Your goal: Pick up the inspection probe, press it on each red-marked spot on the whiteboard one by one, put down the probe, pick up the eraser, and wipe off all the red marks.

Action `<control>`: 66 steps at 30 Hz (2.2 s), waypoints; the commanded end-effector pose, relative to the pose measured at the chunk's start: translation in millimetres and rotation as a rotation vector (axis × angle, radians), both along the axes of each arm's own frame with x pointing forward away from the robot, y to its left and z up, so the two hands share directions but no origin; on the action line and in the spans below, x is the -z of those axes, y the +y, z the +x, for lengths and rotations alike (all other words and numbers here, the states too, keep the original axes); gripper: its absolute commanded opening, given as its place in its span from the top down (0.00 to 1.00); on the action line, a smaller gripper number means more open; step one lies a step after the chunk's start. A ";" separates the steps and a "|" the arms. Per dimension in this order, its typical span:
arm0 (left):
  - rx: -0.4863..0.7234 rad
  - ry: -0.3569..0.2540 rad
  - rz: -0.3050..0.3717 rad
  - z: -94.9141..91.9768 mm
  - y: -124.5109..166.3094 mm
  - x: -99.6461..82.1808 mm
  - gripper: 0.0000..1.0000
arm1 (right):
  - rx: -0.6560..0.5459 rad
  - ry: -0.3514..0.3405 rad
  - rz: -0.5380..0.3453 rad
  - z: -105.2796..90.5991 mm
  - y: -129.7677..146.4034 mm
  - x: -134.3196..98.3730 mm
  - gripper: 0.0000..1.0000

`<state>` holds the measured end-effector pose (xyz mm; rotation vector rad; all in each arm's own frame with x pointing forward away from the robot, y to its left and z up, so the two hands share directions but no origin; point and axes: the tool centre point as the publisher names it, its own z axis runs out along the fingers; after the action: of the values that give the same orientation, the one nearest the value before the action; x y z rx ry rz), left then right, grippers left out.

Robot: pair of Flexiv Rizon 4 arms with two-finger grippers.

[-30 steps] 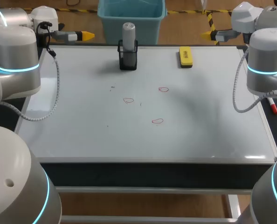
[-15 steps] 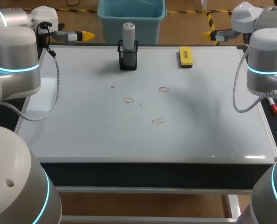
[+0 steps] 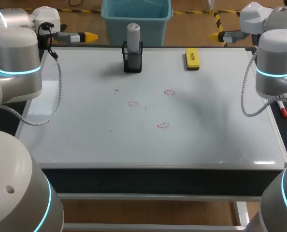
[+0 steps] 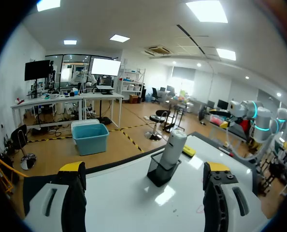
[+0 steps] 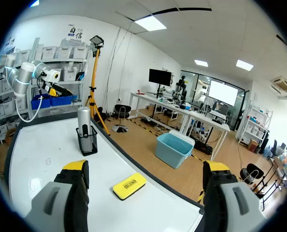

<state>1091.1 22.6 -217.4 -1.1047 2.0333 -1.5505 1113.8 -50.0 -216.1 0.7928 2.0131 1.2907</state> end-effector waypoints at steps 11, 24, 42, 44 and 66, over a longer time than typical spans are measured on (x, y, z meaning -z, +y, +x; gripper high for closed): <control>0.300 -0.055 -0.090 5.4 -26.1 2.7 0.00 | 0.000 0.000 0.000 0.0 0.0 0.0 0.00; 0.515 -0.119 -0.175 3.1 -69.1 0.5 0.00 | 0.000 0.000 0.000 0.0 0.0 0.0 0.00; 0.691 -0.210 -0.234 9.5 -116.7 11.2 0.00 | 0.000 0.000 0.000 0.0 0.0 0.0 0.00; 0.706 -0.232 -0.244 10.4 -121.2 13.5 0.00 | 0.000 0.000 0.000 0.0 0.0 0.0 0.00; 0.806 -0.244 -0.307 46.9 -164.4 46.0 0.00 | 0.000 0.000 0.000 0.0 0.0 0.0 0.00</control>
<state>1127.8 -136.0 -257.5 -0.2059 2.1933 -2.2254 1113.8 -50.0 -216.1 0.7928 2.0131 1.2907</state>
